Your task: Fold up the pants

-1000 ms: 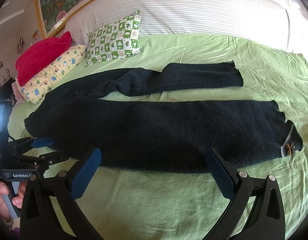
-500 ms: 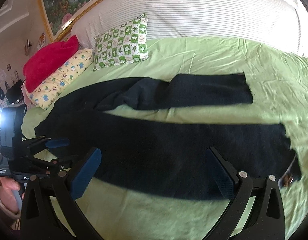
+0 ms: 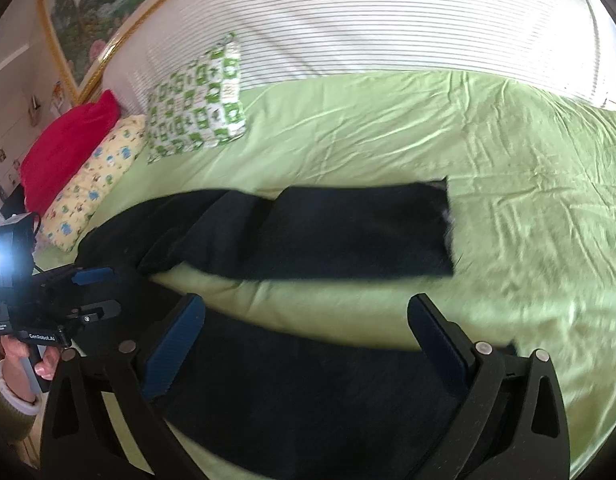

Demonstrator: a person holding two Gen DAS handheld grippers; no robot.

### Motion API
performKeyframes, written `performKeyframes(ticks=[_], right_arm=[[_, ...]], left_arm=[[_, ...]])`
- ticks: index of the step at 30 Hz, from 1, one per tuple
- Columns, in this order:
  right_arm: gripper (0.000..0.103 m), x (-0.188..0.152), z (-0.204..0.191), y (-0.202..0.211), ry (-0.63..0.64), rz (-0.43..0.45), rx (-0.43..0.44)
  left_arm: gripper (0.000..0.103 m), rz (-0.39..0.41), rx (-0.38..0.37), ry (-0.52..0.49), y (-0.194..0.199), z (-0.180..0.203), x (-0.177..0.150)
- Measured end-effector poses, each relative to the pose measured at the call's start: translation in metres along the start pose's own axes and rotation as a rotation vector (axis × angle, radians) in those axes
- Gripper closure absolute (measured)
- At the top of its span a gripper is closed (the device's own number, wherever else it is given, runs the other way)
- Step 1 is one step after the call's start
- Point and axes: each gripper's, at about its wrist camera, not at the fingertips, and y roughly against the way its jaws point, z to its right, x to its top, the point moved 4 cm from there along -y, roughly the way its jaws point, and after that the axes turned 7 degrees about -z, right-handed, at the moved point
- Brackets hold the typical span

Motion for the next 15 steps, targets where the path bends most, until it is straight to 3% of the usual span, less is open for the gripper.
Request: performKeyframes(ticks=[15], right_arm=[[0.022,0.068,0.075,-0.048,-0.071,-0.081,-0.054]], left_arm=[[0.021,-0.07,-0.022,-0.131,-0.06,-0.016,0.097]])
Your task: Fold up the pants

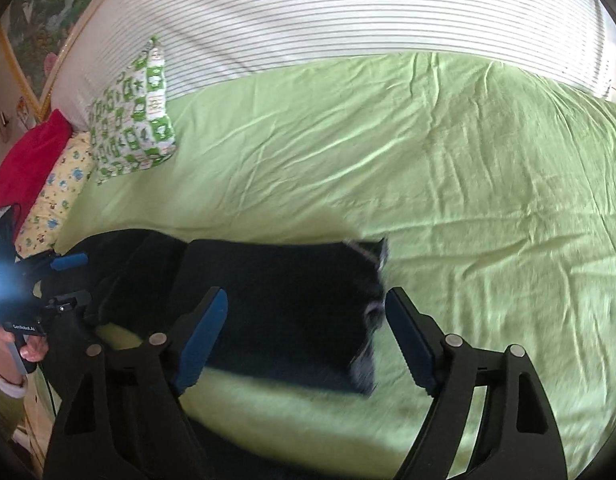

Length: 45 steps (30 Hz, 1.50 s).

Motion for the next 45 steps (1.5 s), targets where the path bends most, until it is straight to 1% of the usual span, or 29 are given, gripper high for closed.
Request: performKeyframes(ticks=[4,6,8,12,13,15,17,18,20,21,22,23,24,25,26,28,31,35,40,43,45], right_arm=[[0.022,0.012,0.01,-0.006,-0.004,-0.005,-0.014],[0.022,0.017,0.017,-0.012,-0.016,-0.016,-0.012],[0.024,0.02,0.021,-0.016,-0.023,-0.024,-0.007],[0.03,0.025,0.03,-0.027,-0.046,-0.05,0.016],[0.031,0.026,0.031,-0.029,-0.048,-0.056,0.019],[0.034,0.026,0.033,-0.033,-0.054,-0.068,0.034],[0.037,0.025,0.033,-0.035,-0.055,-0.073,0.044],[0.04,0.026,0.032,-0.036,-0.055,-0.075,0.049],[0.05,0.025,0.029,-0.038,-0.049,-0.08,0.066],[0.061,0.025,0.027,-0.038,-0.042,-0.082,0.065],[0.072,0.025,0.026,-0.037,-0.037,-0.08,0.054],[0.079,0.025,0.025,-0.035,-0.031,-0.073,0.036],[0.091,0.026,0.025,-0.034,-0.032,-0.066,0.034],[0.091,0.026,0.026,-0.029,-0.041,-0.051,0.048],[0.091,0.027,0.026,-0.026,-0.048,-0.041,0.058],[0.092,0.026,0.026,-0.015,-0.058,-0.009,0.082],[0.092,0.023,0.023,0.002,-0.053,0.024,0.102],[0.093,0.015,0.016,0.024,-0.024,0.054,0.127],[0.093,-0.006,0.008,0.051,0.041,0.076,0.121],[0.093,-0.019,0.009,0.064,0.068,0.087,0.119],[0.093,-0.028,0.011,0.073,0.085,0.102,0.114]], left_arm=[[0.021,-0.025,-0.018,-0.054,-0.021,0.001,0.021],[0.021,-0.03,-0.013,-0.075,-0.03,0.001,0.031],[0.021,-0.042,-0.026,-0.102,-0.039,0.002,0.041],[0.021,-0.067,-0.041,-0.147,-0.056,0.002,0.054],[0.021,-0.088,-0.043,-0.149,-0.064,0.001,0.057],[0.021,-0.135,-0.07,-0.147,-0.076,-0.003,0.06],[0.022,-0.183,-0.086,-0.124,-0.09,-0.007,0.062],[0.023,-0.206,-0.101,-0.113,-0.095,-0.008,0.062],[0.025,-0.207,-0.098,-0.107,-0.097,-0.008,0.062],[0.028,-0.209,-0.1,-0.108,-0.096,-0.006,0.062],[0.039,-0.209,-0.106,-0.113,-0.095,-0.004,0.062],[0.052,-0.209,-0.105,-0.12,-0.092,-0.002,0.061],[0.058,-0.21,-0.097,-0.129,-0.089,0.0,0.059],[0.071,-0.208,-0.095,-0.134,-0.086,0.0,0.058],[0.081,-0.204,-0.098,-0.136,-0.082,0.001,0.055],[0.09,-0.195,-0.106,-0.129,-0.074,0.002,0.05],[0.093,-0.14,-0.128,-0.129,-0.055,0.008,0.039],[0.094,-0.079,-0.148,-0.151,-0.023,0.028,0.021],[0.095,-0.041,-0.174,-0.154,0.006,0.045,0.003],[0.095,-0.018,-0.195,-0.149,0.026,0.054,-0.016],[0.095,-0.01,-0.217,-0.144,0.033,0.066,-0.028]])
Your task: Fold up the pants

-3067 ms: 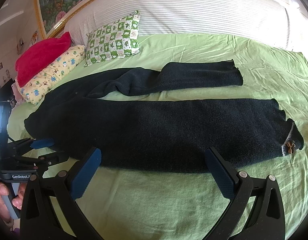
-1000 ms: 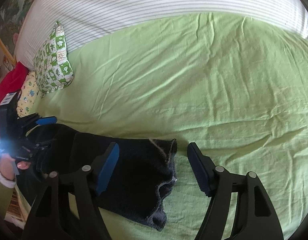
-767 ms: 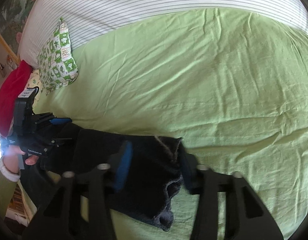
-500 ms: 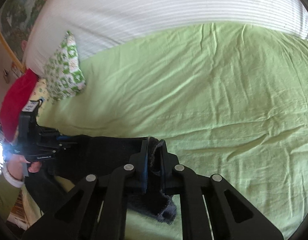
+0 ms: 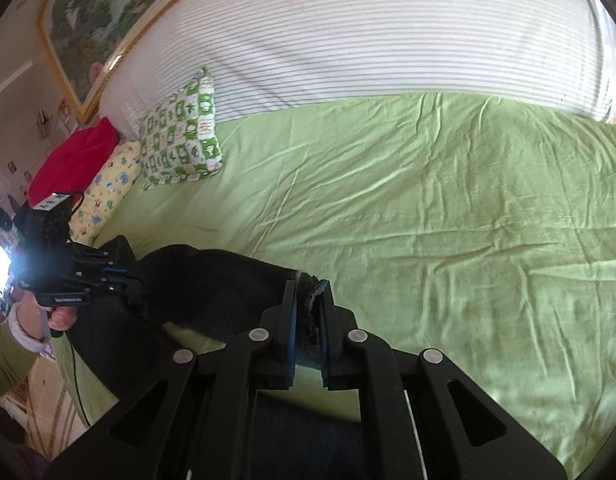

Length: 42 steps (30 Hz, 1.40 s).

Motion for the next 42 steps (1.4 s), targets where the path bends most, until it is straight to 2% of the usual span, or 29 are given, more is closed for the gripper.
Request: performKeyframes(ticks=[6,11,19,23,26,27,29,30,31,34,37,39,42], right_arm=[[0.093,-0.026,0.014,0.023,-0.006,0.027,0.006],[0.093,-0.058,0.02,0.032,0.028,0.016,-0.015],[0.094,-0.1,0.02,0.043,0.037,-0.011,-0.07],[0.094,-0.121,0.024,0.032,0.007,-0.061,-0.096],[0.094,-0.132,0.028,0.026,-0.032,-0.079,-0.107],[0.091,-0.135,0.029,0.026,-0.043,-0.083,-0.113],[0.07,-0.139,0.03,0.029,-0.059,-0.092,-0.165],[0.053,-0.141,0.03,0.031,-0.069,-0.096,-0.193],[0.049,-0.144,0.029,0.036,-0.076,-0.08,-0.209],[0.049,-0.149,0.019,0.056,-0.091,-0.008,-0.176],[0.049,-0.151,0.003,0.07,-0.086,0.039,-0.162],[0.049,-0.149,-0.014,0.072,-0.077,0.061,-0.133],[0.049,-0.148,-0.039,0.065,-0.056,0.058,-0.094]], left_arm=[[0.095,0.007,-0.039,-0.02,0.006,0.041,-0.039],[0.095,-0.023,-0.057,-0.017,-0.012,0.059,-0.062],[0.095,-0.019,-0.076,-0.014,-0.017,0.071,-0.08],[0.094,-0.042,-0.079,0.005,-0.03,0.07,-0.09],[0.09,-0.055,-0.069,0.009,-0.04,0.07,-0.098],[0.088,-0.058,-0.065,0.015,-0.041,0.07,-0.1],[0.081,-0.055,-0.072,0.025,-0.039,0.07,-0.104],[0.079,-0.046,-0.078,0.03,-0.036,0.07,-0.105],[0.076,-0.037,-0.082,0.038,-0.034,0.07,-0.106],[0.071,-0.016,-0.098,0.064,-0.025,0.07,-0.116],[0.07,0.0,-0.097,0.088,-0.02,0.068,-0.124],[0.07,0.016,-0.105,0.112,-0.014,0.065,-0.132],[0.063,0.042,-0.093,0.145,-0.004,0.059,-0.141]])
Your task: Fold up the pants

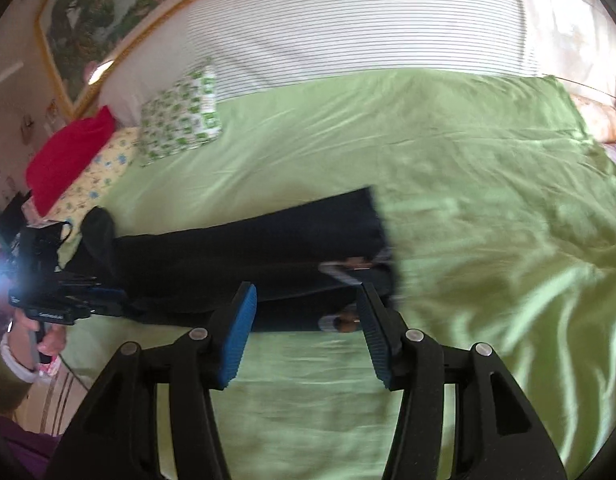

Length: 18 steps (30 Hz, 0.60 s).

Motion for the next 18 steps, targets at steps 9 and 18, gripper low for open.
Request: performKeyframes(ticks=[9,18], right_arm=[[0.049,0.002,-0.085,-0.045,0.064,-0.044,0.149],[0.049,0.007,-0.147,-0.085,0.091,-0.093,0.263]], left_arm=[[0.056,0.103,0.052,0.123,0.049,-0.046,-0.022],[0.055,0.205,0.126,0.268,0.11,-0.116,-0.046]])
